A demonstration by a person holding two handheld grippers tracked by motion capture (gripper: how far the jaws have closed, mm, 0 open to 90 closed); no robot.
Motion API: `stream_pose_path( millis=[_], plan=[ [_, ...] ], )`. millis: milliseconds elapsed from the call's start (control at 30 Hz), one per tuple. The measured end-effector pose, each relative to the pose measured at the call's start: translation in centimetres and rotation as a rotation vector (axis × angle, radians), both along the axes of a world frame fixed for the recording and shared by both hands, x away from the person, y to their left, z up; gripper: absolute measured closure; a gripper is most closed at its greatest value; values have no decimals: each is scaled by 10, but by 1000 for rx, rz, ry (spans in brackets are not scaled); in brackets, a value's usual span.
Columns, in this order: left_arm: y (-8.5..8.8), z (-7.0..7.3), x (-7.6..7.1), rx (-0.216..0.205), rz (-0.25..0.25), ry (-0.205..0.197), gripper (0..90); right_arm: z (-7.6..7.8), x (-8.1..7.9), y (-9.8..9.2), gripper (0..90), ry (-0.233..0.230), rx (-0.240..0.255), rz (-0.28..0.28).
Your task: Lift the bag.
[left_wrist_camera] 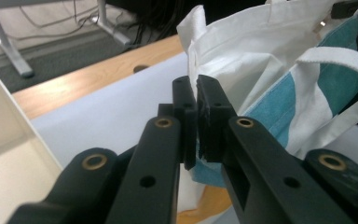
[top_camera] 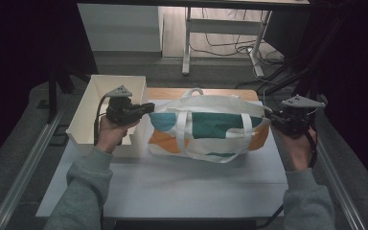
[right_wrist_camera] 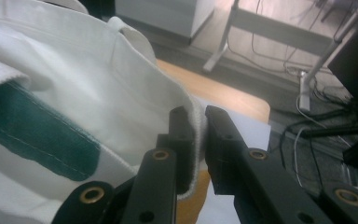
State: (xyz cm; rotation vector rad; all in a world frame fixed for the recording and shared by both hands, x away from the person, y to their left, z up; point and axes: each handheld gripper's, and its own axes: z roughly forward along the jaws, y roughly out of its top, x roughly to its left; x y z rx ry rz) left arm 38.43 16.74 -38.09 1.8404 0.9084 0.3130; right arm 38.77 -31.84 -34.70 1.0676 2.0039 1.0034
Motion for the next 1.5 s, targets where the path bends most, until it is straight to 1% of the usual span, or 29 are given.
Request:
stream_pose_path(
  millis=[133,233,300,333,367,400,433,467,500,533,600,667,700,733,767,833,867,900,933,1000,1033,1100,1167,1233,1333,1400,1500],
  plan=[
    [-6,-7,8,51,11,20,864,-22,20,-2,816,48,-1,-20],
    [-9,-12,11,76,10,36,868,-40,31,-5,816,88,8,-33],
    [-11,-16,12,86,7,49,873,-50,36,-7,816,112,13,-39],
    [-12,-17,12,99,20,48,886,-54,37,-8,816,122,15,-40],
    [-11,-19,13,124,52,41,889,-58,39,-10,816,129,11,-45],
    [-8,-20,13,139,74,43,889,-61,40,-12,816,137,5,-54],
    [-3,-22,13,117,71,56,889,-64,40,-15,816,149,2,-61],
    [2,-23,14,94,63,72,889,-67,41,-18,816,158,19,-64],
    [5,-24,13,89,65,78,888,-68,40,-21,816,162,41,-62],
    [6,-25,12,90,67,79,889,-69,40,-22,816,162,47,-57],
    [4,-23,8,85,58,67,888,-68,39,-20,815,159,45,-53],
    [0,-21,5,87,42,53,888,-65,38,-16,806,136,48,-48],
    [-3,-20,4,86,33,48,887,-63,38,-14,787,128,54,-45],
    [-4,-19,4,86,24,44,884,-61,37,-13,727,114,66,-38],
    [-6,-19,3,78,10,45,831,-58,35,-12,630,94,93,-25],
    [-7,-18,0,60,10,30,599,-50,29,-11,481,48,140,-15],
    [-6,-17,-2,52,15,18,523,-46,24,-11,433,22,150,-9],
    [-5,-16,-5,41,16,10,471,-42,19,-10,401,-1,151,-6],
    [-3,-16,-7,25,11,4,427,-38,14,-10,392,-21,161,5],
    [0,-15,-14,11,-12,-6,372,-34,3,-12,391,-35,197,49],
    [1,-16,-17,12,-20,-7,358,-33,-3,-13,391,-39,207,69],
    [2,-17,-24,22,-29,-11,340,-32,-13,-14,392,-51,203,98],
    [3,-20,-32,35,-38,-12,331,-34,-22,-15,395,-51,202,122],
    [5,-24,-41,39,-47,-11,326,-38,-30,-16,399,-49,203,143],
    [7,-30,-51,43,-66,-2,319,-48,-39,-15,405,-35,196,172],
    [8,-36,-58,56,-82,9,315,-55,-44,-14,408,-24,194,188],
    [10,-45,-69,63,-84,14,313,-70,-52,-10,411,-5,180,220]
  ],
)
